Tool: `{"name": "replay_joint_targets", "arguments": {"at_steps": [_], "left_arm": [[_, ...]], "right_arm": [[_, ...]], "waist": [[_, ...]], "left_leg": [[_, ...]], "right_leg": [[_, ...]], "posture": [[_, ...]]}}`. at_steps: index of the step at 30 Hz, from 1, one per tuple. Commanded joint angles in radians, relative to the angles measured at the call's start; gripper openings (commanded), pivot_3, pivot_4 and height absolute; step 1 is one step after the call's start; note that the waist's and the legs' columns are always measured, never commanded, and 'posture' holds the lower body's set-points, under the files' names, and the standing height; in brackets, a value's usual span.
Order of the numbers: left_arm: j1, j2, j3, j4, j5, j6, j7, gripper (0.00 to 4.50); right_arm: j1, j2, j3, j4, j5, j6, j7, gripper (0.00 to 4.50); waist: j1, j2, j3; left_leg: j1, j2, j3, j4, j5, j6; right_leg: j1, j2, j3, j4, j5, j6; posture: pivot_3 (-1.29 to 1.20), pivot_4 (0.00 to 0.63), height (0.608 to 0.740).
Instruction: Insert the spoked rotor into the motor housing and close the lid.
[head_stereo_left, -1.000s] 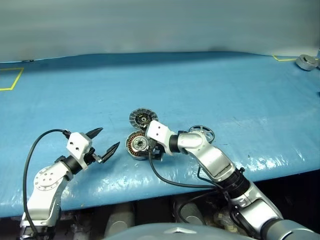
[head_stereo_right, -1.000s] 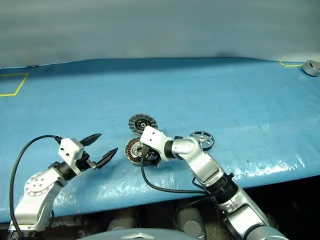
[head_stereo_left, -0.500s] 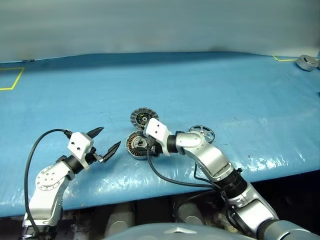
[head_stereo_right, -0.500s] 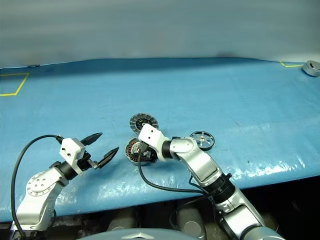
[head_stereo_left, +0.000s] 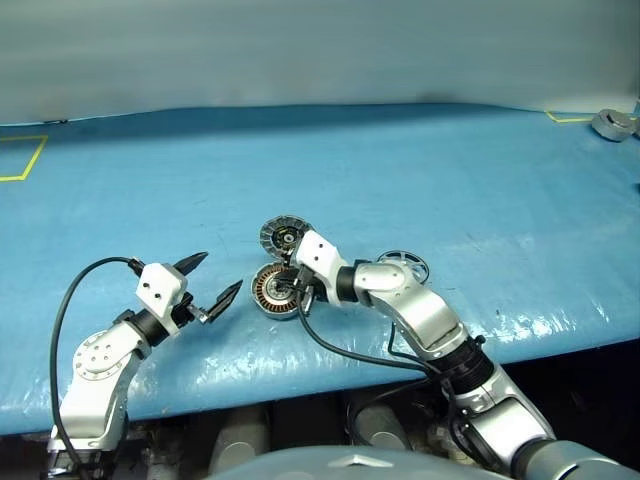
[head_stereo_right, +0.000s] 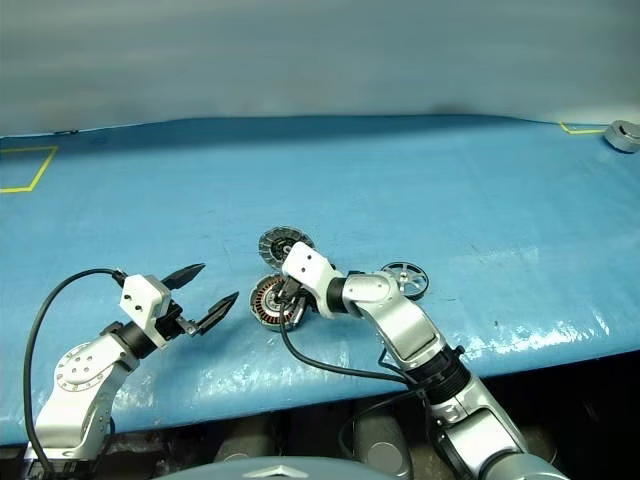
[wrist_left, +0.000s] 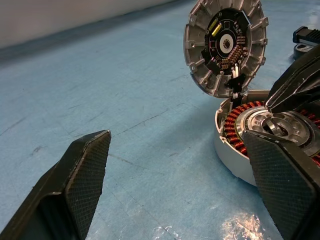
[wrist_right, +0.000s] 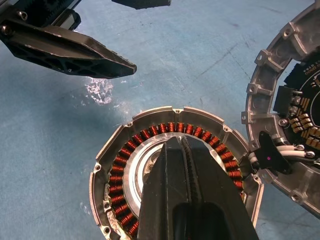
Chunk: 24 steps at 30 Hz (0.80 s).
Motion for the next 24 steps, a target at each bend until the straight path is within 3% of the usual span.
{"name": "replay_joint_targets", "arguments": {"at_steps": [1,12,24], "left_arm": [[0.004,0.003,0.005,-0.02,0.005,-0.019,0.004,4.5],[0.005,0.005,0.002,-0.023,0.006,-0.017,0.007,4.5],[-0.008,0.005,-0.004,-0.016,0.009,-0.015,0.006,4.5]], "right_arm": [[-0.012,0.013,0.006,0.001,0.002,0.001,-0.002,0.05],[-0.003,-0.005,0.062,0.115,-0.093,-0.001,-0.047,0.05],[-0.017,0.01,-0.011,-0.054,0.003,0.038,-0.029,0.05]], "waist": [[0.0,0.0,0.0],[-0.002,0.0,-0.001],[-0.001,0.0,-0.001]], "left_leg": [[0.0,0.0,0.0,0.0,0.0,0.0],[0.004,0.0,0.0,0.0,0.0,0.0],[0.001,0.0,0.0,0.0,0.0,0.0]], "right_leg": [[0.0,0.0,0.0,0.0,0.0,0.0],[0.003,0.0,0.0,0.0,0.0,0.0],[0.0,0.0,0.0,0.0,0.0,0.0]], "posture": [[0.0,0.15,0.74],[0.0,0.15,0.74],[0.0,0.15,0.74]]}}
